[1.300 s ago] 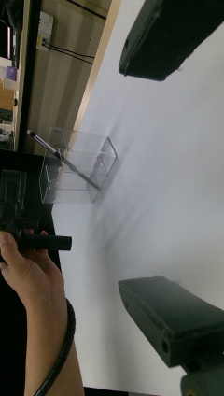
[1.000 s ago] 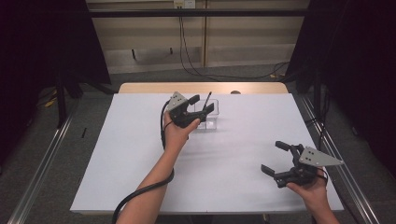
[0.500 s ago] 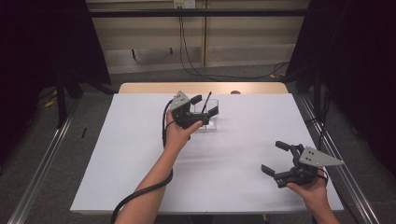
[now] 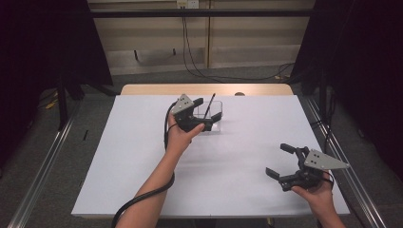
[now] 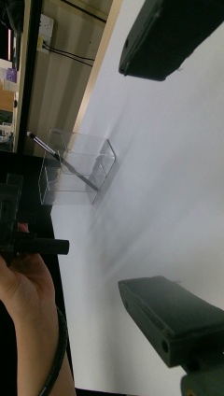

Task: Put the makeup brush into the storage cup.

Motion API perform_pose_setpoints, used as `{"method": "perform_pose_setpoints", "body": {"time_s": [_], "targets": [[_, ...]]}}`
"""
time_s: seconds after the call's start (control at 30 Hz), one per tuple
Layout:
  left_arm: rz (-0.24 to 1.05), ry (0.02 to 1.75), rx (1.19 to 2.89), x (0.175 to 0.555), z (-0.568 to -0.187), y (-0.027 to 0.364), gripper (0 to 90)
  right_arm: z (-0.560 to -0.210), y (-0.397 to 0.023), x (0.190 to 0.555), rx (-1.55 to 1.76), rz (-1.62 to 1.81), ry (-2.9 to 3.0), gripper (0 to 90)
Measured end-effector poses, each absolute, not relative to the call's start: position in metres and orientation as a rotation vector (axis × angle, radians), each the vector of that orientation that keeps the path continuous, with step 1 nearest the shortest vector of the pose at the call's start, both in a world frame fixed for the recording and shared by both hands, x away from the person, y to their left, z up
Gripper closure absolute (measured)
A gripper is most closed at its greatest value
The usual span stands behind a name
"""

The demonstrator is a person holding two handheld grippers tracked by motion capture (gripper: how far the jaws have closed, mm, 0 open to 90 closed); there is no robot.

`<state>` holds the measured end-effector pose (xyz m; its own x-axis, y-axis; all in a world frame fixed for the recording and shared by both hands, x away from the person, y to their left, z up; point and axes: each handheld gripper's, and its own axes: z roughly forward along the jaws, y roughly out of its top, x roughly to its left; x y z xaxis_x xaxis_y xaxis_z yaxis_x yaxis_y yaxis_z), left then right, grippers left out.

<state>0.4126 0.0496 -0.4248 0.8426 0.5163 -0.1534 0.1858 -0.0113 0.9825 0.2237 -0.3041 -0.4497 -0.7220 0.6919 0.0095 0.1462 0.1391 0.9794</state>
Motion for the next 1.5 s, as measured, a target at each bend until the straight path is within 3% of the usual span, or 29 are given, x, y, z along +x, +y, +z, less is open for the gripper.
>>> {"method": "perform_pose_setpoints", "body": {"time_s": [1.5], "targets": [[0.240, 0.454, 1.602, 0.386, -0.425, 0.082, 0.0, -0.451, -0.308, 0.225, 0.836, 1.644, 1.947, 0.0]]}}
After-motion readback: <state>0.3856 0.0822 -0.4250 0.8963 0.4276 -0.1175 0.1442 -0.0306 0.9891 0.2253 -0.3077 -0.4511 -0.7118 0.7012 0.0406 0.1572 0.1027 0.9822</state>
